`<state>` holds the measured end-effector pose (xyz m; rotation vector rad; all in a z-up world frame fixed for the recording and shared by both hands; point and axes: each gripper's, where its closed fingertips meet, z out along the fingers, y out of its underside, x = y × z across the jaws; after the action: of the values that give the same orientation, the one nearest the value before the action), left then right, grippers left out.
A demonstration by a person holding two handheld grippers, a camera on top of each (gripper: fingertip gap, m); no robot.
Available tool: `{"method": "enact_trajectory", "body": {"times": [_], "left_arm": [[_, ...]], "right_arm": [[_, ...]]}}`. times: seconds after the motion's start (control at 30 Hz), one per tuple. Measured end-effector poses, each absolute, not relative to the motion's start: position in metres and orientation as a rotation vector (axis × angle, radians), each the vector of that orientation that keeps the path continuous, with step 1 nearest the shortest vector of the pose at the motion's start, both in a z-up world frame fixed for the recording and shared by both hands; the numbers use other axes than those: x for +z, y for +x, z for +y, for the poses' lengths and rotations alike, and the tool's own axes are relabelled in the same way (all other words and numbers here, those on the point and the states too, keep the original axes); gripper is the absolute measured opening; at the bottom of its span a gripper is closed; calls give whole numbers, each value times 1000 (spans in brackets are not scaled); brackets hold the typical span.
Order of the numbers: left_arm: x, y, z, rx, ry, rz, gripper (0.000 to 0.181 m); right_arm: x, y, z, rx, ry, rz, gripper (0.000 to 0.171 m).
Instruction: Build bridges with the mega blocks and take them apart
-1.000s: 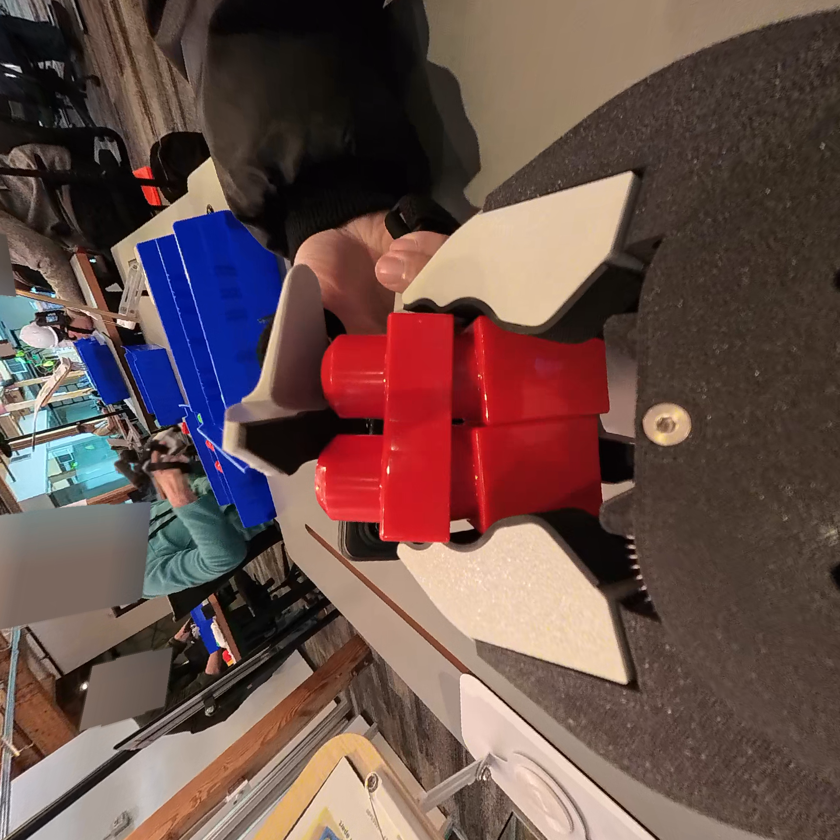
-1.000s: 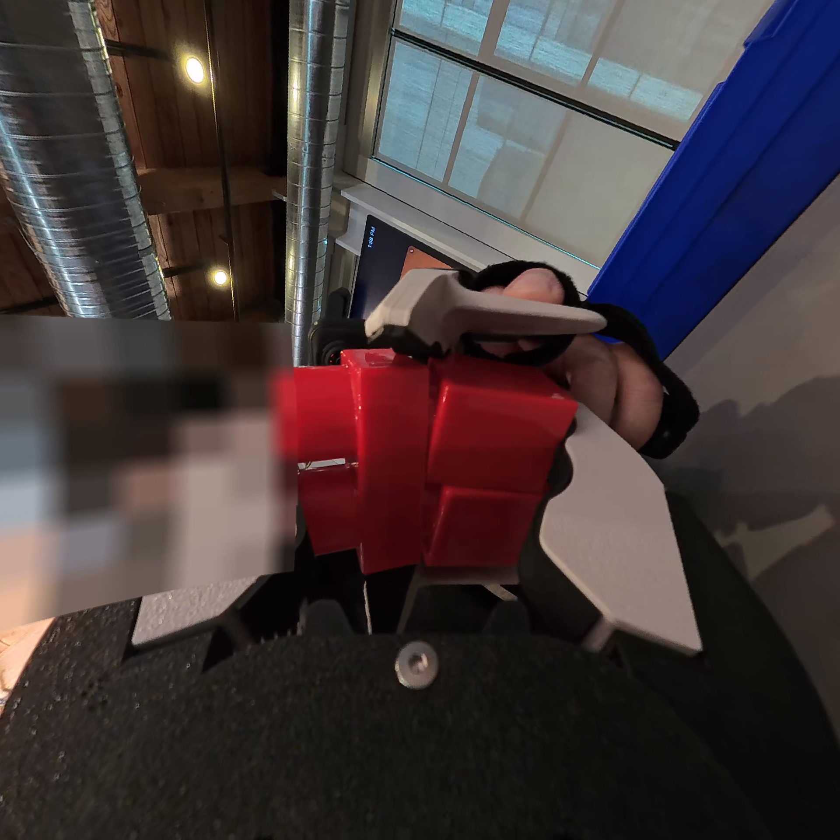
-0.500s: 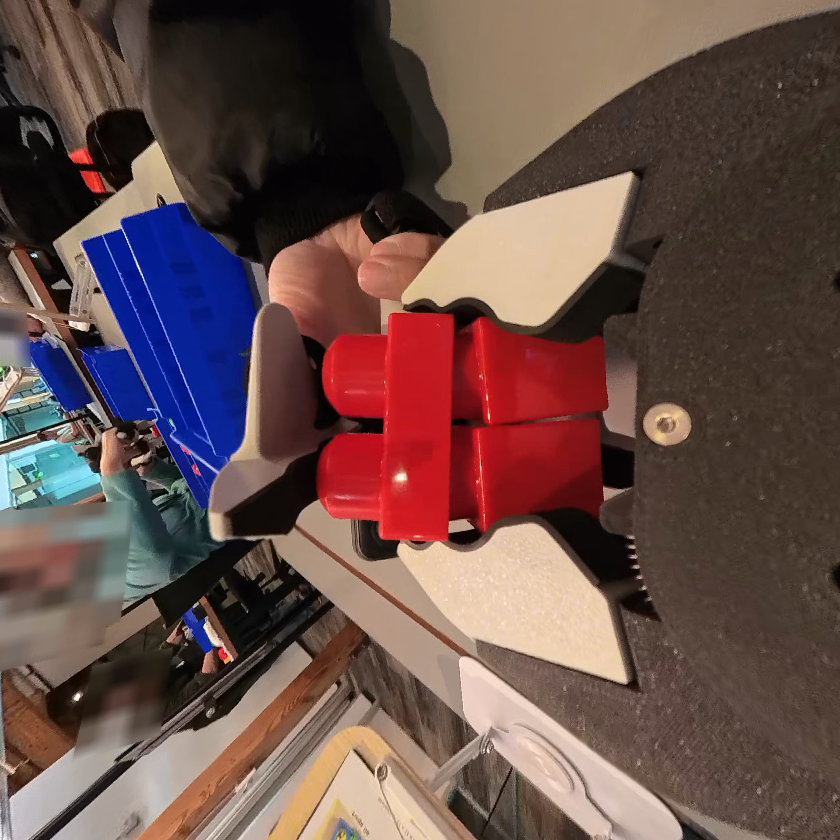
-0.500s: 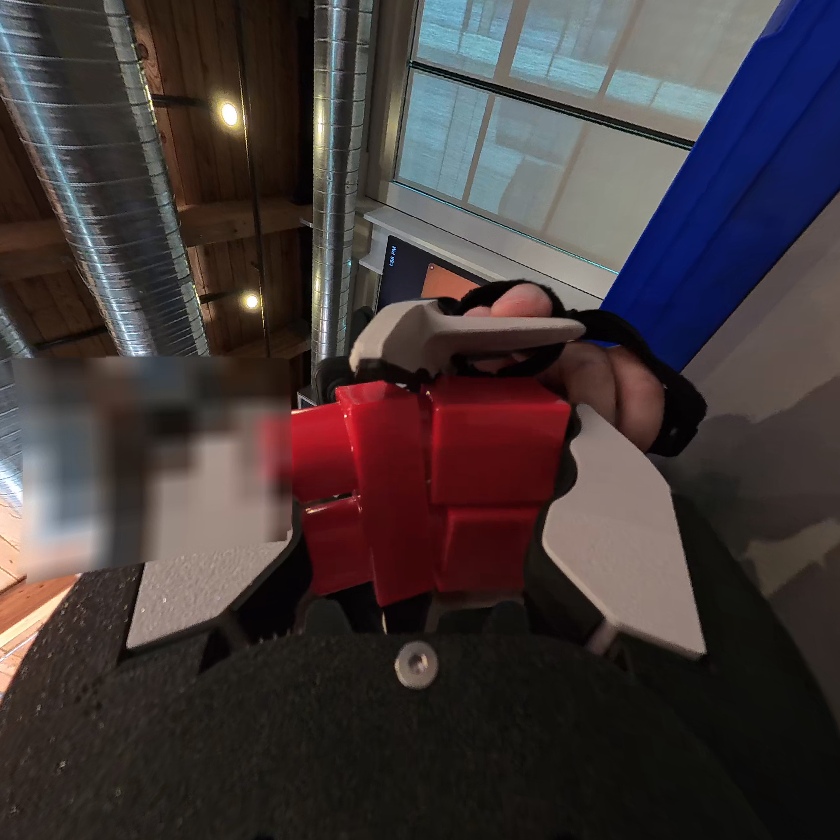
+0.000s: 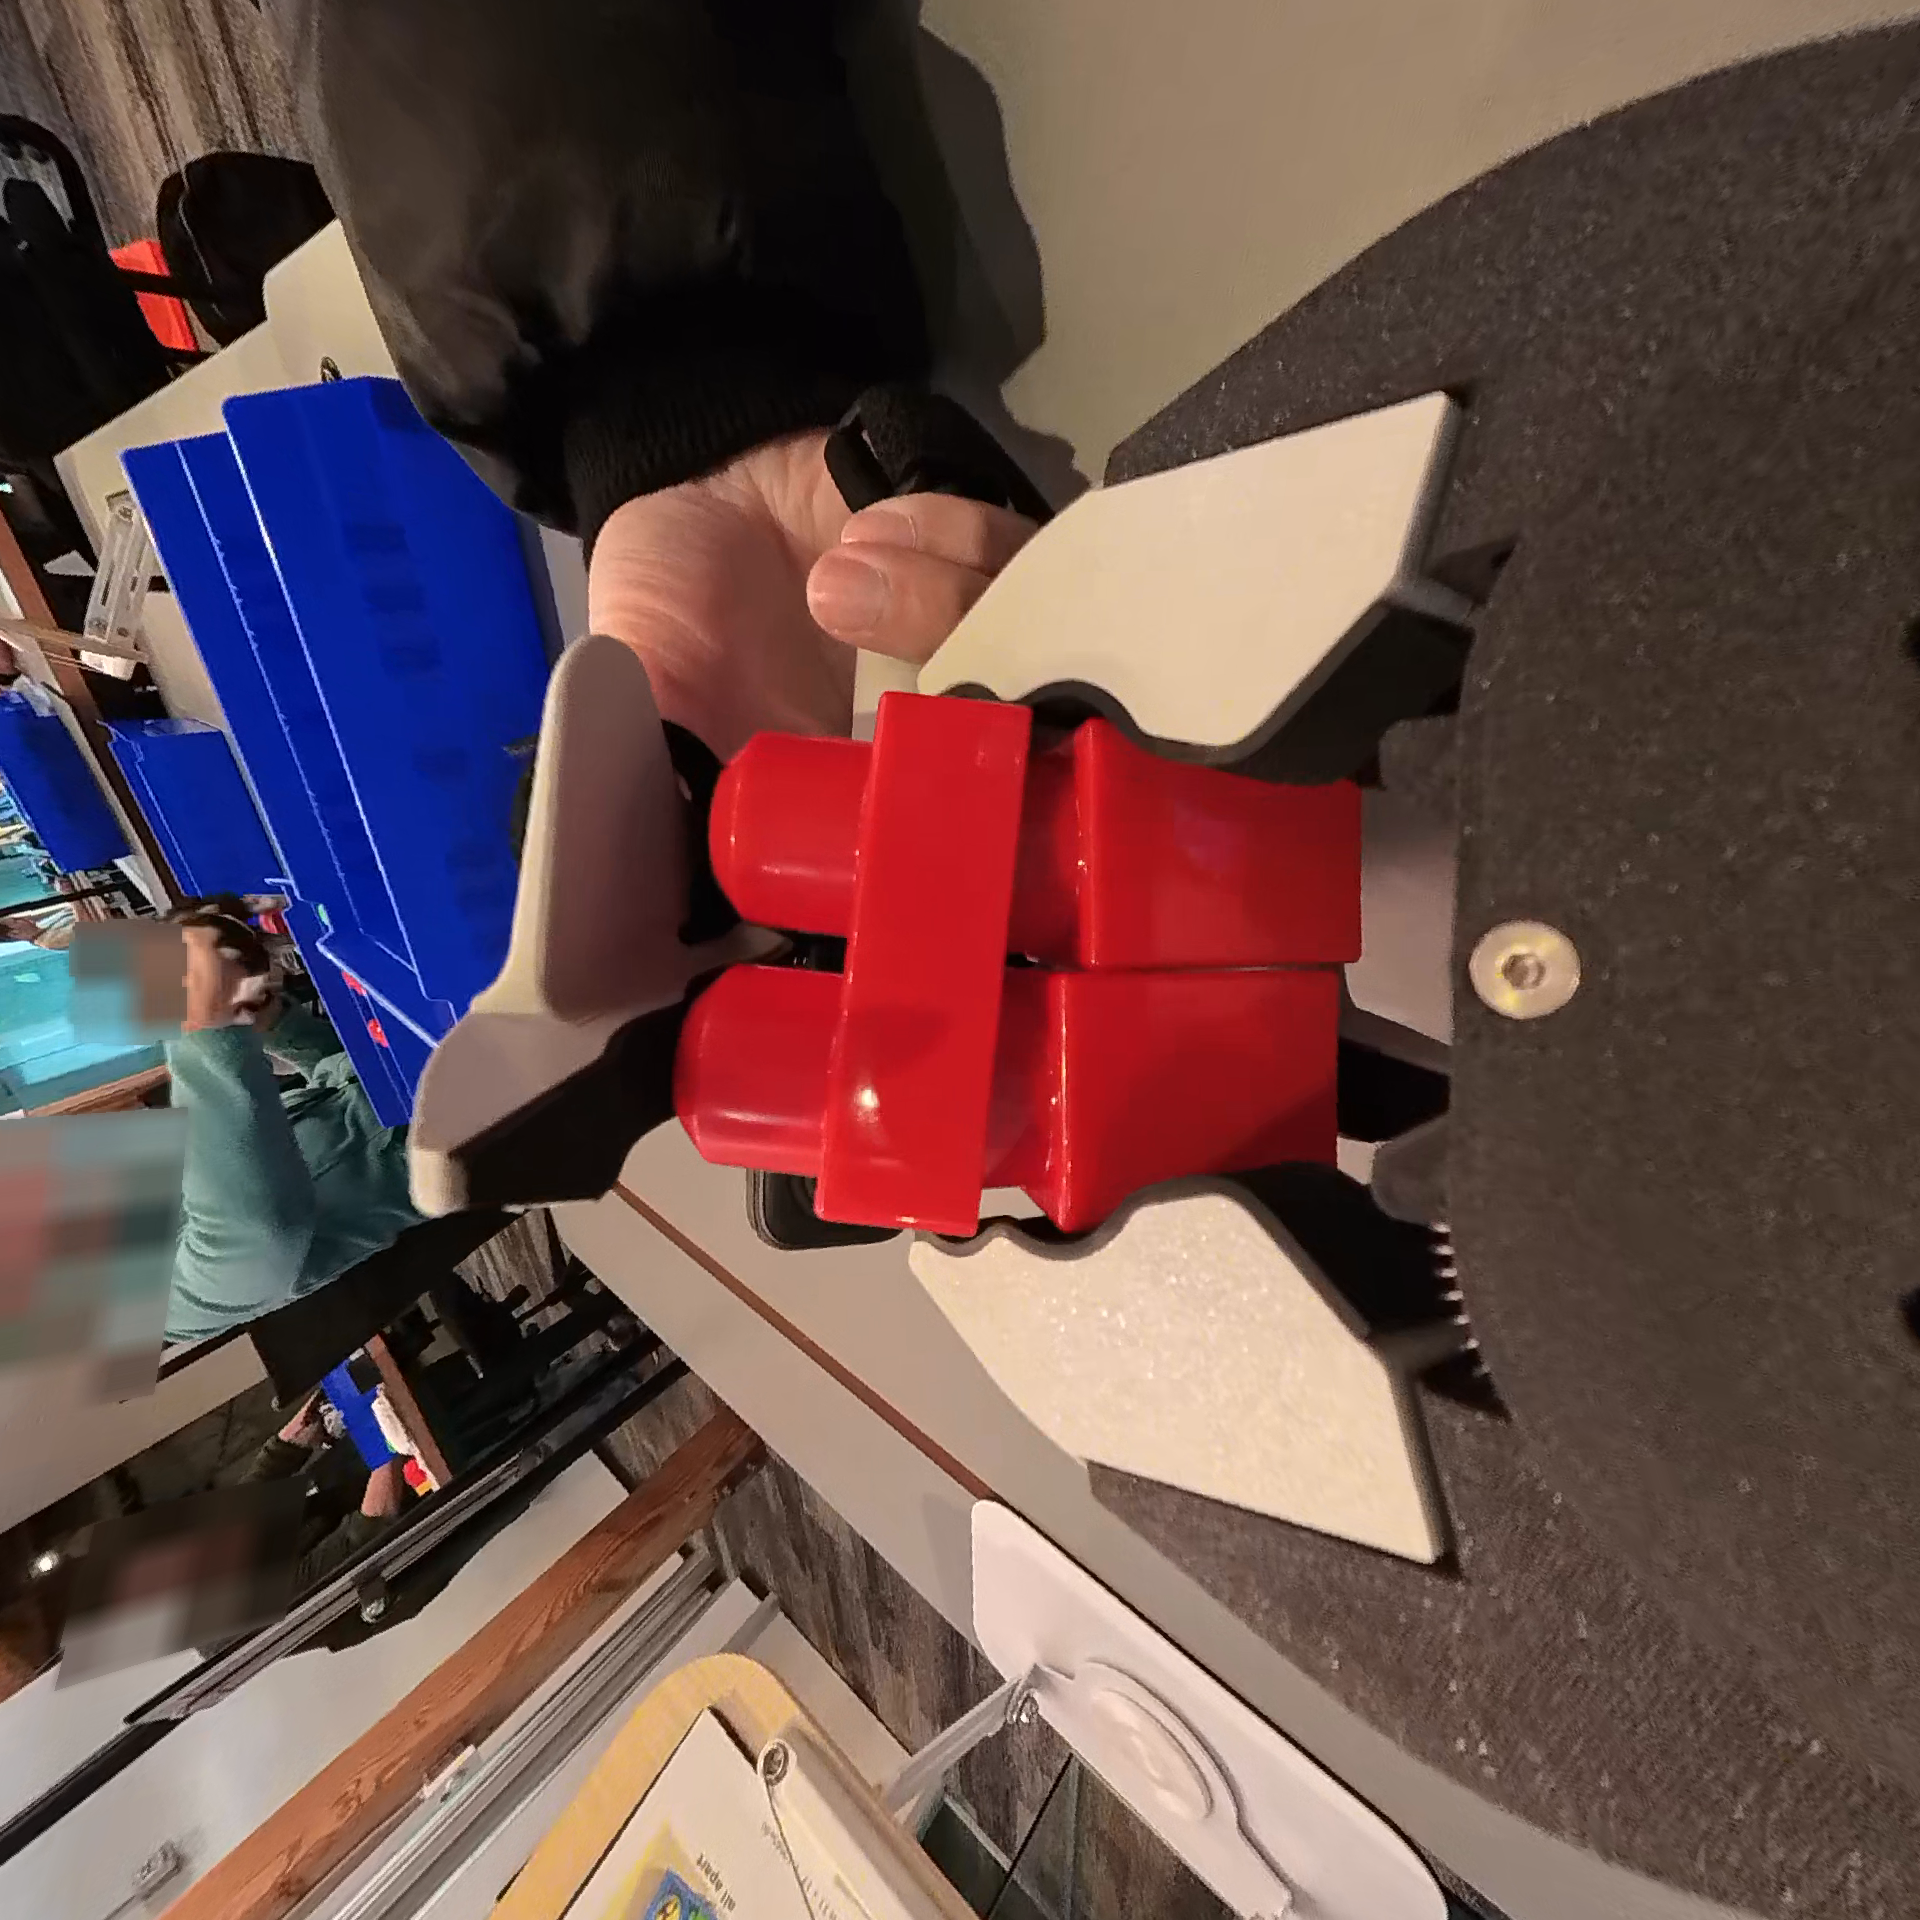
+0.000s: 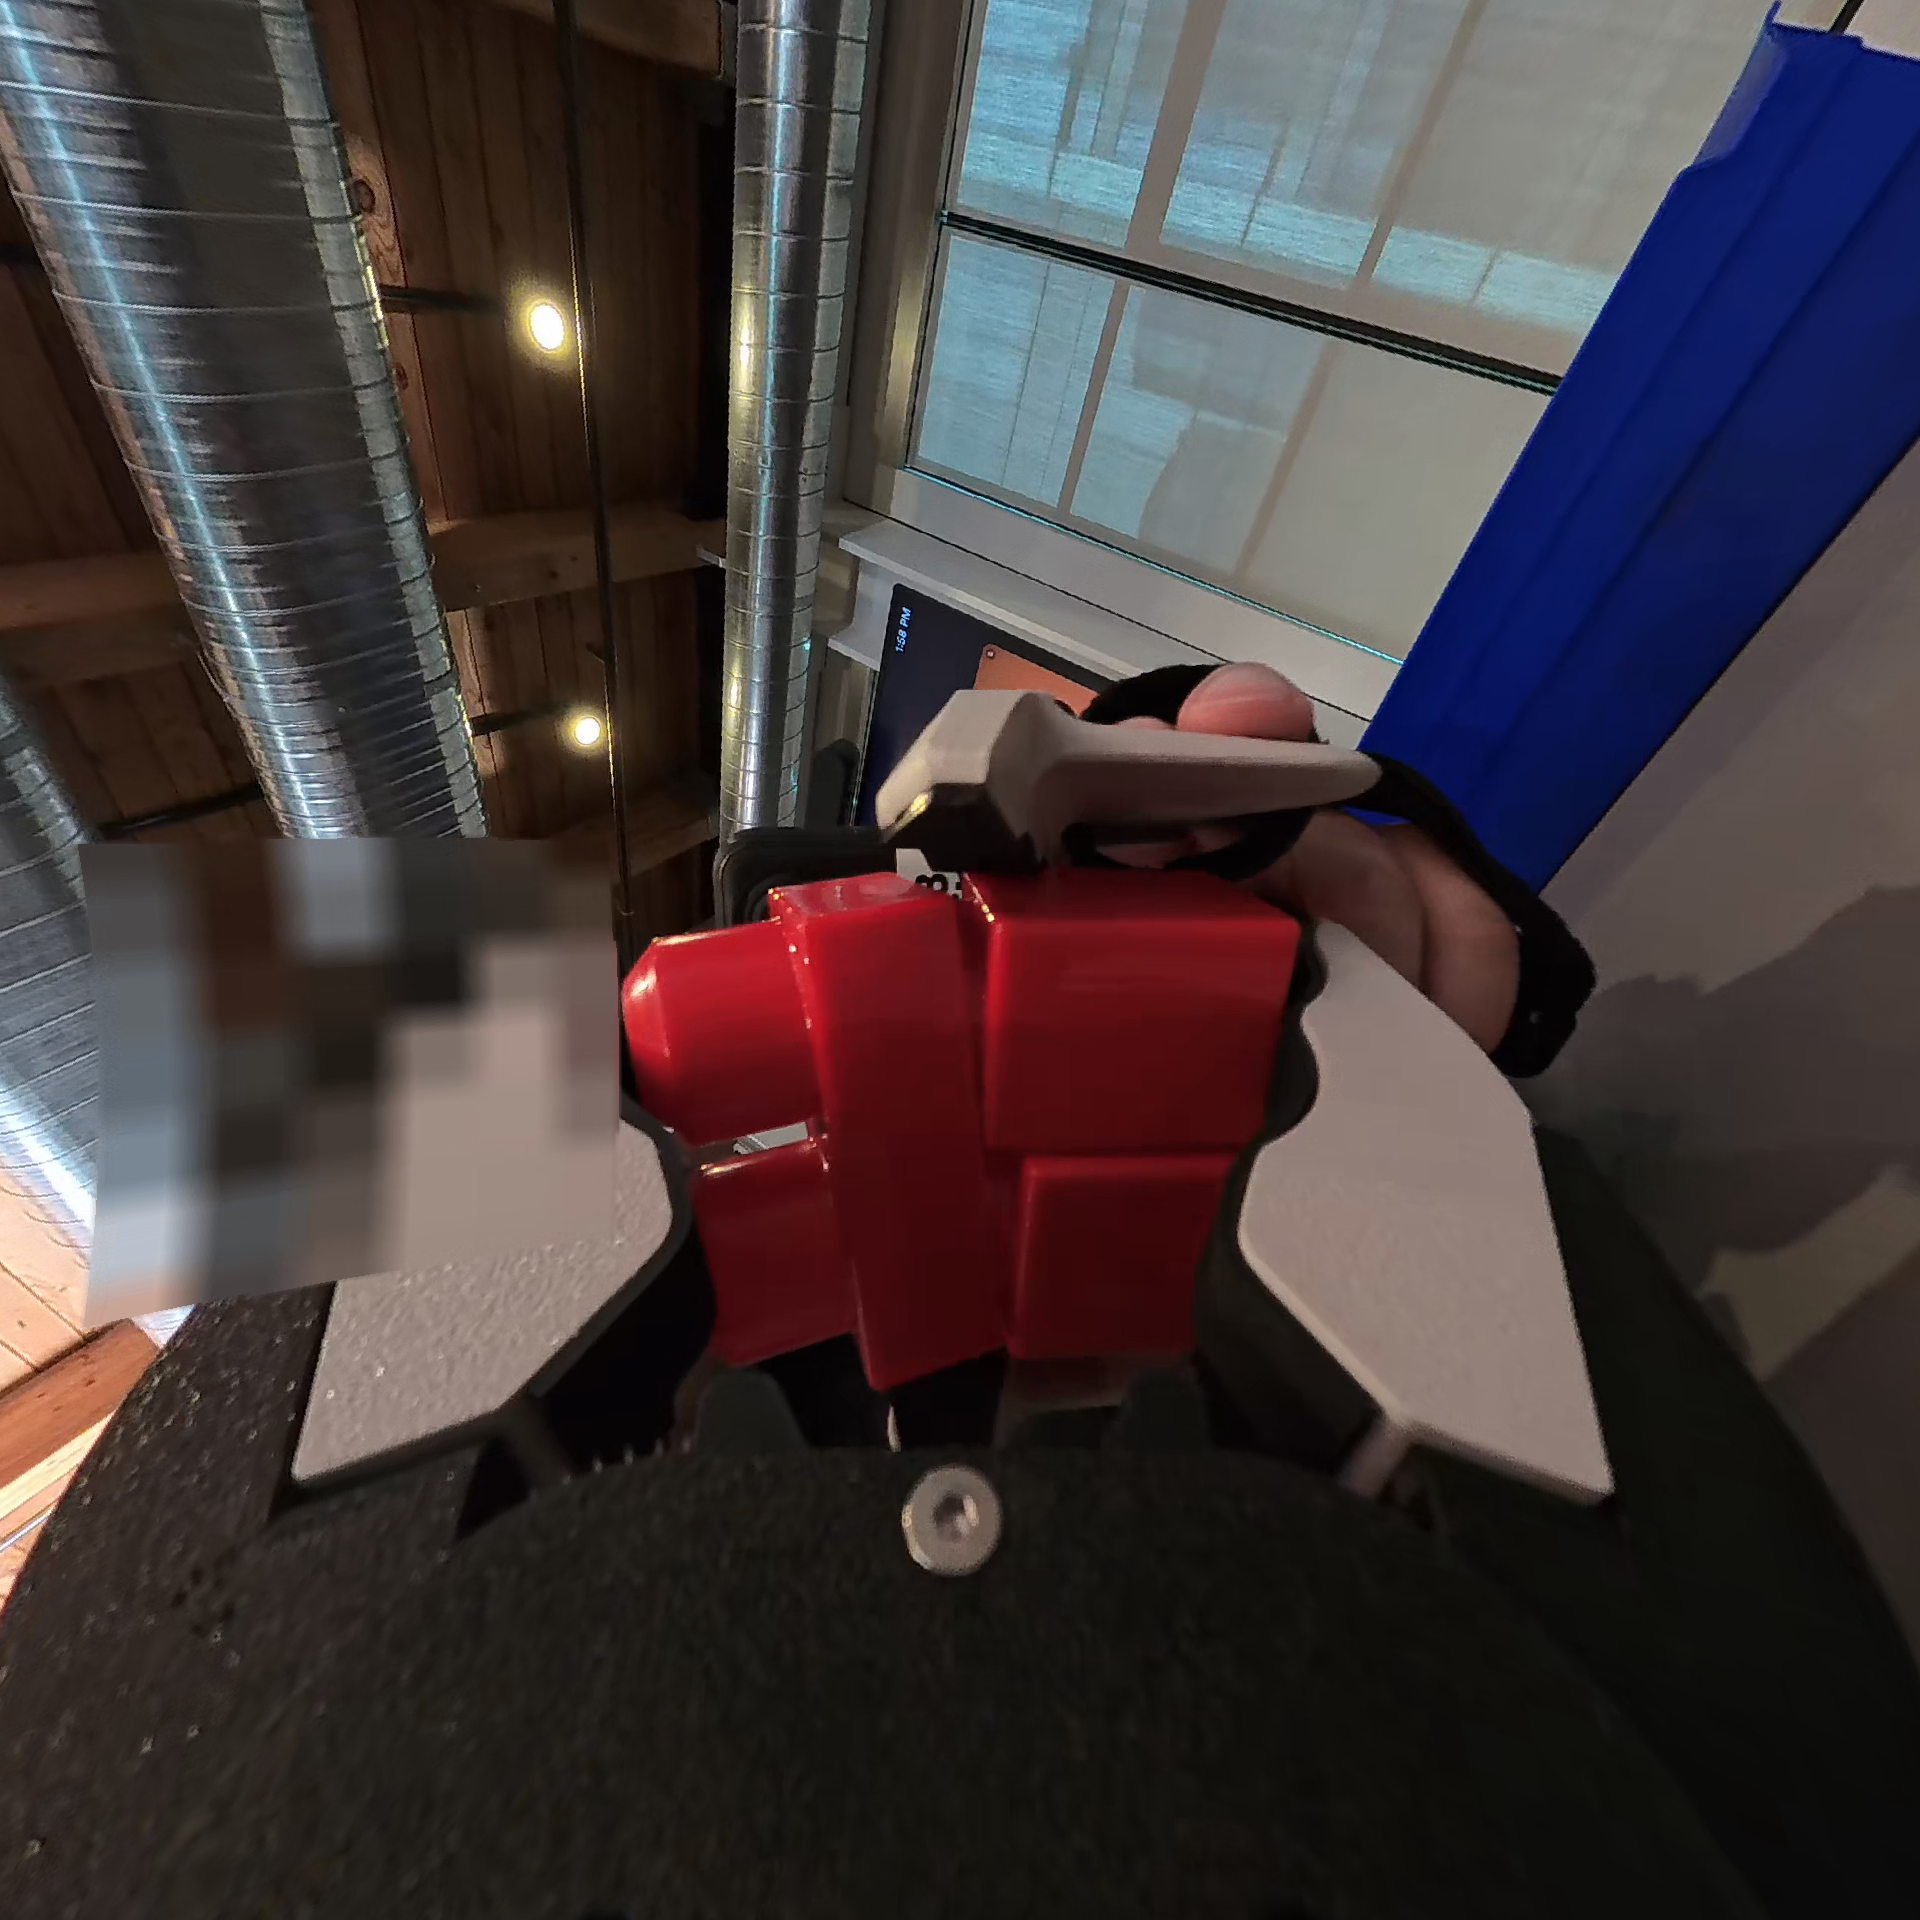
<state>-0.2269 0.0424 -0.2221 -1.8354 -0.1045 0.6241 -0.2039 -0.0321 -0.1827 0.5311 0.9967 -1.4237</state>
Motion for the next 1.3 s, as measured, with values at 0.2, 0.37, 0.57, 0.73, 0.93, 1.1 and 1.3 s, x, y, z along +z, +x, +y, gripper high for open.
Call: {"method": "enact_trajectory", "body": {"times": [0.2, 0.37, 0.57, 0.73, 0.93, 1.1, 1.3], "left_arm": [[-217, -224, 42, 595, -1823, -99, 91], [-218, -220, 43, 601, -1821, -48, 90], [-227, -219, 46, 598, -1862, -28, 91], [-229, -220, 46, 597, -1871, -28, 91], [-228, -220, 46, 622, -1871, -20, 91], [-225, -224, 43, 681, -1866, -22, 91], [-207, -228, 36, 724, -1764, -60, 92]], "right_arm": [[-177, -199, -33, -1429, 499, 1011, 125], [-179, -196, -34, -1412, 509, 1039, 121], [-187, -195, -35, -1392, 519, 1098, 119], [-189, -196, -36, -1393, 527, 1074, 117], [-188, -196, -36, -1404, 508, 1086, 114], [-185, -199, -38, -1428, 512, 1075, 115], [-178, -194, -32, -1442, 471, 1138, 115]]}}
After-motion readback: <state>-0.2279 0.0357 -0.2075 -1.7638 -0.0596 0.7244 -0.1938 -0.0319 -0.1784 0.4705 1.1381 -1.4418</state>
